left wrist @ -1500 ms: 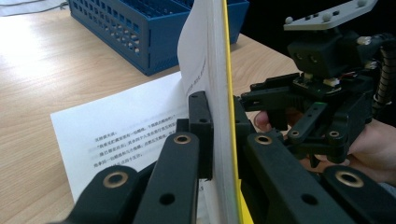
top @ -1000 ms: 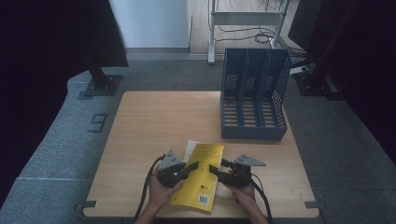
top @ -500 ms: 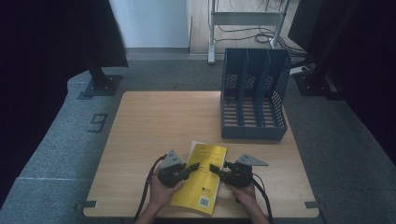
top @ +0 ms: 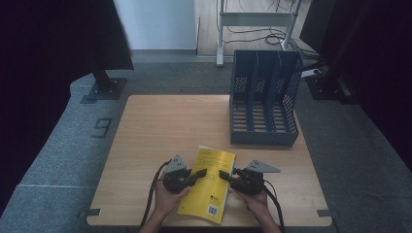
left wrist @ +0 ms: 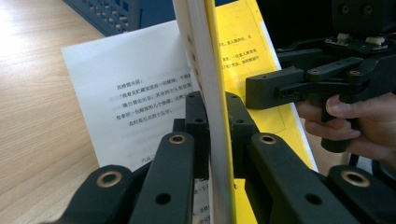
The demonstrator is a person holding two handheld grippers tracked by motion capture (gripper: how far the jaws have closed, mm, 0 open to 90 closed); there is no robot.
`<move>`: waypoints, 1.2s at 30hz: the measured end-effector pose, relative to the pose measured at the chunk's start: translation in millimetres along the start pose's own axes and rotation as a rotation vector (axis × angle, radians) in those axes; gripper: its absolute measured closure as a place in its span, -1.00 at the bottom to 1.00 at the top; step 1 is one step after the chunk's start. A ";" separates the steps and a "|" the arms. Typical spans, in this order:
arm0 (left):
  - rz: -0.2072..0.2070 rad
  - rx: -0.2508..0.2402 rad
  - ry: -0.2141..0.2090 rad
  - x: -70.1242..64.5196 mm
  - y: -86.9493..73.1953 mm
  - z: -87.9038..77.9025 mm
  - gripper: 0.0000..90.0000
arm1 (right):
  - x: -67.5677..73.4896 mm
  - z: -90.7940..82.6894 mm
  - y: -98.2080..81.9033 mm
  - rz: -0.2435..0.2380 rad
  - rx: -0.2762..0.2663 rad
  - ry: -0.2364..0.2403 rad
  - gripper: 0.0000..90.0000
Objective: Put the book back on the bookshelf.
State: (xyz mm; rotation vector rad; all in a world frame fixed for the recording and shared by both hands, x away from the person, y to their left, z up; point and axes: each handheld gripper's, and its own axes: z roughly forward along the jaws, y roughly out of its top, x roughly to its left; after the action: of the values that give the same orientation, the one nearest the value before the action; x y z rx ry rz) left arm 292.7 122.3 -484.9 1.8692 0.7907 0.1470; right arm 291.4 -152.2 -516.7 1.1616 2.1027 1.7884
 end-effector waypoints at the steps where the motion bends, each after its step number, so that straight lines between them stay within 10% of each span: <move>1: 0.002 -0.003 0.000 0.2 0.0 0.0 0.84 | 0.6 -0.3 0.5 -0.007 -0.003 0.000 0.32; 36: -0.017 -0.075 -0.064 2.3 3.7 -9.4 0.67 | 33.3 -20.0 21.8 -0.289 -0.062 -0.080 0.39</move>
State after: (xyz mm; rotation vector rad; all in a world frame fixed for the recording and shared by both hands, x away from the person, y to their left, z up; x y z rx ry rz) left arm 292.0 130.2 -478.2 1.7872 0.7470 0.1047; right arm 267.1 -146.9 -479.8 0.8474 2.0322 1.6348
